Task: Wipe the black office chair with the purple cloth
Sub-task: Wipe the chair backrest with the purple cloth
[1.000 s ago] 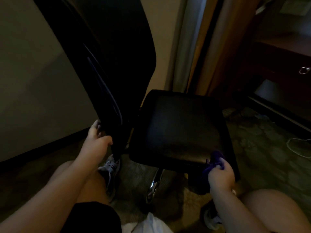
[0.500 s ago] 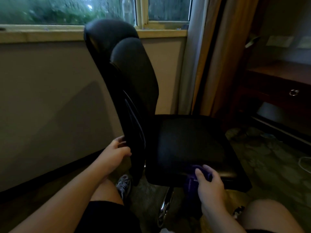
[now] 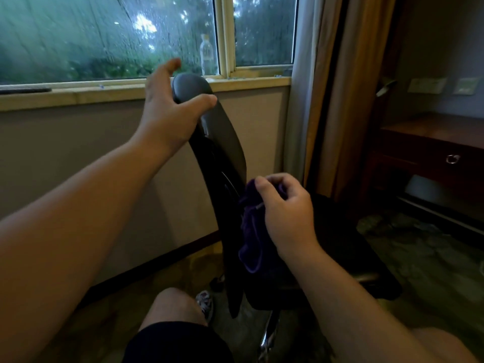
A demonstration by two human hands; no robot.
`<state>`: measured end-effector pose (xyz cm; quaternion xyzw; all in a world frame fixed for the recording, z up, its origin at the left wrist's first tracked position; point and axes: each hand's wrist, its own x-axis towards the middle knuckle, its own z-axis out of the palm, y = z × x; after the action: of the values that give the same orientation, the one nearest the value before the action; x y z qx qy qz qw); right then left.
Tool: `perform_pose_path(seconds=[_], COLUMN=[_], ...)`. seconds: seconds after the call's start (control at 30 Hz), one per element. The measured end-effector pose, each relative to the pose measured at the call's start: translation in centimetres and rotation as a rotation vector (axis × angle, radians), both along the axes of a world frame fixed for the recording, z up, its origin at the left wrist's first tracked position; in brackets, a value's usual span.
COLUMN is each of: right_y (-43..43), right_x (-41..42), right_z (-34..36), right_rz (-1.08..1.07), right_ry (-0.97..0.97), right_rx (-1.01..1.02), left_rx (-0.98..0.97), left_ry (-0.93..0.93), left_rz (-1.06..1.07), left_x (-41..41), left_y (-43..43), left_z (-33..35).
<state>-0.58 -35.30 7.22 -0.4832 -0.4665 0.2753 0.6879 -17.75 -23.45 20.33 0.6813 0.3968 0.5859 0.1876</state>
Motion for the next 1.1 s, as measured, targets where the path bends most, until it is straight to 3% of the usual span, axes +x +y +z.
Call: perform_pose_path(seconds=[0.1,0.27,0.43,0.63,0.8,1.1], right_y=[1.8,5.4,7.4,6.5,5.6,8.3], right_x=[-1.0,-4.1,-5.0,-1.5,-1.4,-5.6], right_z=[2.2,2.9,-1.3,-10.3,-11.3,1.4], right_rz=[0.088,0.019,-0.22,-0.288,-0.256,-0.255], right_ry=[0.054,0.062,-0.402,-0.726,-0.669,-0.353], right_rx=[0.073,0.153,0.426,0.377,0.315,0.577], left_rx=[0.165,0.274,0.393,0.457,0.49,0.466], left_ry=[0.093,-0.08,-0.033,-0.106,-0.142,-0.168], left_rz=[0.036,-0.023,-0.032,-0.06,-0.083,-0.097], left_x=[1.1,2.0,1.3,1.9,2.3,2.2], left_y=[0.0,0.4,1.0,1.1,1.1,1.1], left_z=[-0.1,-1.4,-1.6,-1.8,-1.8,-2.0])
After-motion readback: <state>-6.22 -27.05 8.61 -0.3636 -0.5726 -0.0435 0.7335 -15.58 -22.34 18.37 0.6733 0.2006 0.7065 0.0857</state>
